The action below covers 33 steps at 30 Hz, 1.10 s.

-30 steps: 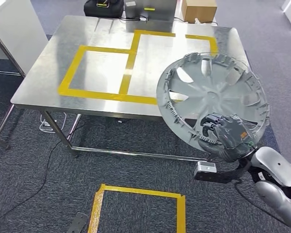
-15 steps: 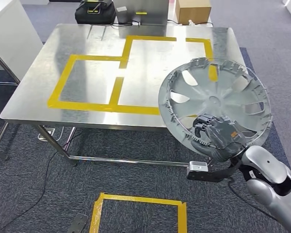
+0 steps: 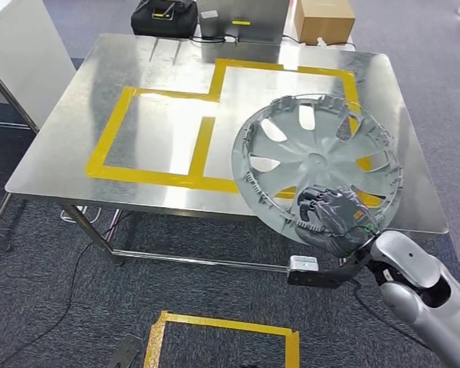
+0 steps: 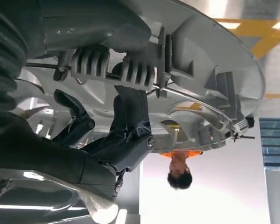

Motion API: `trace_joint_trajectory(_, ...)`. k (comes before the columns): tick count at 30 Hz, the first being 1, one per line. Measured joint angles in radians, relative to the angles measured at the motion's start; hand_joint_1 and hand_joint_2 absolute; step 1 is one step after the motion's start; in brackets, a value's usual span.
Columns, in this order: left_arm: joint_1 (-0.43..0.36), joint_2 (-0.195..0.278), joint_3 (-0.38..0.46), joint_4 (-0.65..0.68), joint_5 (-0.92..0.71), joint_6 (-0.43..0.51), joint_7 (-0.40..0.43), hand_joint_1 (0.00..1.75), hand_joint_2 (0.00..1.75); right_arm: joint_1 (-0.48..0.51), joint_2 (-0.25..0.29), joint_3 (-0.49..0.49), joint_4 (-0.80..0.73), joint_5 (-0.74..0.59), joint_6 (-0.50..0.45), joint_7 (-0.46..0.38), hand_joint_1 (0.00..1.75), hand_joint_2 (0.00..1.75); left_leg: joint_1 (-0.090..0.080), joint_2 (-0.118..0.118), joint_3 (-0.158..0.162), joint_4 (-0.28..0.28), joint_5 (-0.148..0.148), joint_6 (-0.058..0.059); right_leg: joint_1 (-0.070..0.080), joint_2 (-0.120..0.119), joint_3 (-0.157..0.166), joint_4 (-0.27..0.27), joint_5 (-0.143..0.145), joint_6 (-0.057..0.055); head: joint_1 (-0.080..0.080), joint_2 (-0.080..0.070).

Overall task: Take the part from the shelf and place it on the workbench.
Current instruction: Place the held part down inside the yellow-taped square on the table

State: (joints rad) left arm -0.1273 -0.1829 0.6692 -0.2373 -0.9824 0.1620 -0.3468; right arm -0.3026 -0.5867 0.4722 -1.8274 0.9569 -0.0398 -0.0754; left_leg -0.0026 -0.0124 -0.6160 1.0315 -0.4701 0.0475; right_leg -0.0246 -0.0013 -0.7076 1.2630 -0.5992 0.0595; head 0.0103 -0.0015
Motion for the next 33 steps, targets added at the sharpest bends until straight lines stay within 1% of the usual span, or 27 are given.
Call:
trace_joint_trajectory(1, 0.000, -0.001, -0.001, 0.000, -0.002, 0.002, 0.003, 0.00, 1.75, -0.009, 0.007, 0.008, 0.010, 0.005, 0.006, 0.003, 1.75, 1.75, 0.001, -0.001, 0.009, 0.001, -0.007, -0.002, -0.001, 0.000, 0.010, -0.052, 0.052, 0.000, 0.000, 0.000)
trace_joint_trajectory(2, -0.001, -0.002, -0.003, 0.000, -0.004, 0.004, 0.005, 0.00, 1.75, -0.019, 0.014, 0.015, 0.019, 0.010, 0.011, 0.006, 1.75, 1.75, 0.001, -0.002, 0.018, 0.002, -0.014, -0.005, -0.002, -0.001, 0.029, -0.113, 0.095, 0.001, 0.000, 0.000)
trace_joint_trajectory(3, -0.004, -0.004, -0.005, 0.000, -0.005, 0.006, 0.007, 0.00, 1.75, -0.028, 0.022, 0.023, 0.030, 0.017, 0.015, 0.011, 1.75, 1.75, 0.000, -0.004, 0.022, 0.005, -0.020, -0.009, -0.001, -0.001, 0.051, -0.166, 0.125, 0.000, 0.001, 0.000)
trace_joint_trajectory(4, -0.007, -0.005, -0.007, 0.000, -0.005, 0.009, 0.009, 0.00, 1.75, -0.037, 0.031, 0.032, 0.042, 0.025, 0.019, 0.015, 1.75, 1.75, -0.001, -0.005, 0.023, 0.007, -0.023, -0.014, 0.001, 0.000, 0.068, -0.202, 0.133, -0.003, 0.002, 0.000)
trace_joint_trajectory(6, -0.011, -0.007, -0.009, 0.000, -0.006, 0.012, 0.016, 0.00, 1.75, -0.054, 0.050, 0.051, 0.065, 0.039, 0.024, 0.024, 1.75, 1.75, -0.004, -0.006, 0.018, 0.009, -0.023, -0.022, 0.005, 0.002, 0.081, -0.223, 0.123, -0.012, 0.003, 0.000)
trace_joint_trajectory(7, -0.012, -0.008, -0.009, 0.000, -0.007, 0.013, 0.019, 0.00, 1.75, -0.061, 0.059, 0.059, 0.075, 0.044, 0.025, 0.027, 1.75, 1.75, -0.003, -0.005, 0.016, 0.008, -0.024, -0.026, 0.003, 0.003, 0.084, -0.228, 0.118, -0.018, 0.003, 0.000)
trace_joint_trajectory(9, -0.015, -0.010, -0.011, 0.000, -0.008, 0.013, 0.021, 0.00, 1.75, -0.073, 0.074, 0.073, 0.093, 0.051, 0.025, 0.031, 1.75, 1.75, -0.002, -0.003, 0.007, 0.032, -0.041, -0.036, 0.000, 0.002, 0.089, -0.233, 0.117, -0.029, 0.002, 0.000)
trace_joint_trajectory(10, -0.016, -0.010, -0.013, 0.000, -0.010, 0.013, 0.021, 0.00, 1.75, -0.078, 0.081, 0.079, 0.102, 0.054, 0.026, 0.033, 1.75, 1.75, -0.001, -0.001, -0.011, 0.070, -0.062, -0.042, -0.002, 0.001, 0.093, -0.235, 0.116, -0.035, 0.001, 0.000)
trace_joint_trajectory(12, -0.017, -0.011, -0.015, 0.000, -0.014, 0.012, 0.022, 0.00, 1.75, -0.090, 0.099, 0.091, 0.123, 0.064, 0.029, 0.039, 1.75, 1.75, 0.001, 0.001, -0.073, 0.198, -0.115, -0.050, 0.000, -0.001, 0.098, -0.236, 0.112, -0.043, 0.001, 0.000)
trace_joint_trajectory(13, -0.017, -0.011, -0.016, 0.000, -0.017, 0.011, 0.023, 0.00, 1.75, -0.097, 0.111, 0.099, 0.137, 0.071, 0.031, 0.043, 1.75, 1.75, 0.002, 0.001, -0.105, 0.257, -0.132, -0.051, 0.001, -0.001, 0.100, -0.236, 0.111, -0.044, 0.001, 0.000)
trace_joint_trajectory(14, -0.017, -0.011, -0.018, 0.000, -0.020, 0.010, 0.023, 0.00, 1.75, -0.104, 0.124, 0.108, 0.153, 0.078, 0.031, 0.047, 1.75, 1.75, 0.003, 0.001, -0.124, 0.289, -0.132, -0.051, 0.002, 0.000, 0.103, -0.236, 0.110, -0.046, 0.001, 0.000)
trace_joint_trajectory(15, -0.017, -0.012, -0.020, 0.000, -0.022, 0.009, 0.024, 0.00, 1.75, -0.112, 0.137, 0.117, 0.168, 0.084, 0.032, 0.051, 1.75, 1.75, 0.003, 0.001, -0.127, 0.284, -0.112, -0.049, 0.003, 0.002, 0.106, -0.235, 0.108, -0.047, 0.000, 0.000)
trace_joint_trajectory(16, -0.018, -0.012, -0.022, 0.000, -0.024, 0.009, 0.024, 0.00, 1.75, -0.120, 0.150, 0.125, 0.182, 0.088, 0.032, 0.055, 1.75, 1.75, 0.002, 0.002, -0.110, 0.239, -0.075, -0.045, 0.004, 0.003, 0.110, -0.235, 0.107, -0.047, 0.000, 0.000)
trace_joint_trajectory(17, -0.019, -0.012, -0.026, 0.000, -0.025, 0.008, 0.024, 0.00, 1.75, -0.128, 0.163, 0.133, 0.196, 0.090, 0.032, 0.059, 1.75, 1.75, 0.001, 0.002, -0.082, 0.169, -0.033, -0.039, 0.005, 0.004, 0.114, -0.236, 0.104, -0.047, 0.001, 0.000)
trace_joint_trajectory(18, -0.021, -0.011, -0.029, 0.000, -0.028, 0.006, 0.025, 0.00, 1.75, -0.136, 0.174, 0.139, 0.210, 0.091, 0.032, 0.061, 1.75, 1.75, -0.001, 0.002, -0.054, 0.105, -0.003, -0.033, 0.007, 0.006, 0.117, -0.235, 0.102, -0.045, 0.001, 0.000)
trace_joint_trajectory(19, -0.022, -0.012, -0.032, 0.000, -0.031, 0.004, 0.025, 0.00, 1.75, -0.143, 0.186, 0.145, 0.227, 0.091, 0.032, 0.064, 1.75, 1.75, -0.003, 0.002, -0.031, 0.052, 0.013, -0.029, 0.009, 0.007, 0.117, -0.235, 0.100, -0.043, 0.001, 0.000)
trace_joint_trajectory(20, -0.024, -0.012, -0.035, 0.000, -0.033, 0.002, 0.025, 0.00, 1.75, -0.151, 0.197, 0.151, 0.243, 0.092, 0.032, 0.065, 1.75, 1.75, -0.005, 0.002, -0.020, 0.023, 0.016, -0.026, 0.010, 0.007, 0.116, -0.235, 0.100, -0.039, 0.002, 0.000)
trace_joint_trajectory(22, -0.026, -0.013, -0.039, 0.000, -0.038, -0.001, 0.025, 0.00, 1.75, -0.164, 0.216, 0.163, 0.271, 0.094, 0.032, 0.067, 1.75, 1.75, -0.006, 0.001, -0.014, 0.006, 0.010, -0.022, 0.010, 0.008, 0.113, -0.239, 0.102, -0.028, 0.002, 0.000)
trace_joint_trajectory(24, -0.027, -0.014, -0.043, 0.000, -0.040, -0.004, 0.025, 0.00, 1.75, -0.177, 0.232, 0.173, 0.296, 0.094, 0.032, 0.067, 1.75, 1.75, -0.001, 0.002, -0.008, -0.005, 0.015, -0.016, 0.010, 0.006, 0.104, -0.227, 0.090, -0.019, 0.003, 0.000)
trace_joint_trajectory(25, -0.029, -0.015, -0.045, 0.000, -0.041, -0.007, 0.025, 0.00, 1.75, -0.184, 0.240, 0.179, 0.310, 0.094, 0.033, 0.068, 1.75, 1.75, 0.003, 0.002, -0.005, -0.011, 0.018, -0.012, 0.010, 0.006, 0.089, -0.196, 0.071, -0.016, 0.004, 0.000)
trace_joint_trajectory(26, -0.031, -0.016, -0.047, 0.000, -0.041, -0.010, 0.024, 0.00, 1.75, -0.190, 0.248, 0.184, 0.325, 0.096, 0.033, 0.068, 1.75, 1.75, 0.005, 0.003, -0.003, -0.014, 0.019, -0.010, 0.009, 0.005, 0.063, -0.145, 0.044, -0.014, 0.005, 0.000)
trace_joint_trajectory(28, -0.036, -0.019, -0.052, 0.000, -0.039, -0.016, 0.015, 0.00, 1.75, -0.200, 0.262, 0.196, 0.354, 0.105, 0.034, 0.071, 1.75, 1.75, 0.005, 0.003, -0.003, -0.013, 0.019, -0.007, 0.008, 0.004, -0.002, -0.015, -0.007, -0.009, 0.005, 0.000)
trace_joint_trajectory(29, -0.039, -0.021, -0.055, 0.000, -0.038, -0.022, 0.015, 0.00, 1.75, -0.205, 0.269, 0.202, 0.365, 0.110, 0.038, 0.076, 1.75, 1.75, 0.005, 0.003, -0.002, -0.013, 0.018, -0.007, 0.008, 0.004, -0.025, 0.027, -0.014, -0.006, 0.005, 0.000)
trace_joint_trajectory(30, -0.045, -0.022, -0.058, 0.000, -0.039, -0.029, 0.024, 0.00, 1.75, -0.213, 0.277, 0.208, 0.375, 0.112, 0.046, 0.082, 1.75, 1.75, 0.006, 0.002, -0.002, -0.012, 0.017, -0.007, 0.008, 0.004, -0.033, 0.034, -0.002, -0.005, 0.005, 0.000)
trace_joint_trajectory(31, -0.051, -0.024, -0.061, 0.000, -0.040, -0.036, 0.038, 0.00, 1.75, -0.221, 0.285, 0.212, 0.384, 0.111, 0.056, 0.087, 1.75, 1.75, 0.006, 0.002, -0.001, -0.011, 0.016, -0.008, 0.007, 0.003, -0.020, -0.001, 0.029, -0.004, 0.006, 0.000)
trace_joint_trajectory(32, -0.056, -0.026, -0.064, 0.000, -0.041, -0.042, 0.051, 0.00, 1.75, -0.229, 0.294, 0.215, 0.393, 0.110, 0.063, 0.090, 1.75, 1.75, 0.007, 0.001, 0.001, -0.010, 0.014, -0.011, 0.005, 0.002, 0.009, -0.070, 0.070, -0.004, 0.006, 0.000)
trace_joint_trajectory(33, -0.060, -0.027, -0.068, 0.000, -0.040, -0.045, 0.057, 0.00, 1.75, -0.234, 0.304, 0.217, 0.408, 0.110, 0.061, 0.091, 1.75, 1.75, 0.007, 0.000, 0.001, -0.008, 0.011, -0.016, 0.005, 0.001, 0.043, -0.140, 0.099, -0.004, 0.006, 0.000)
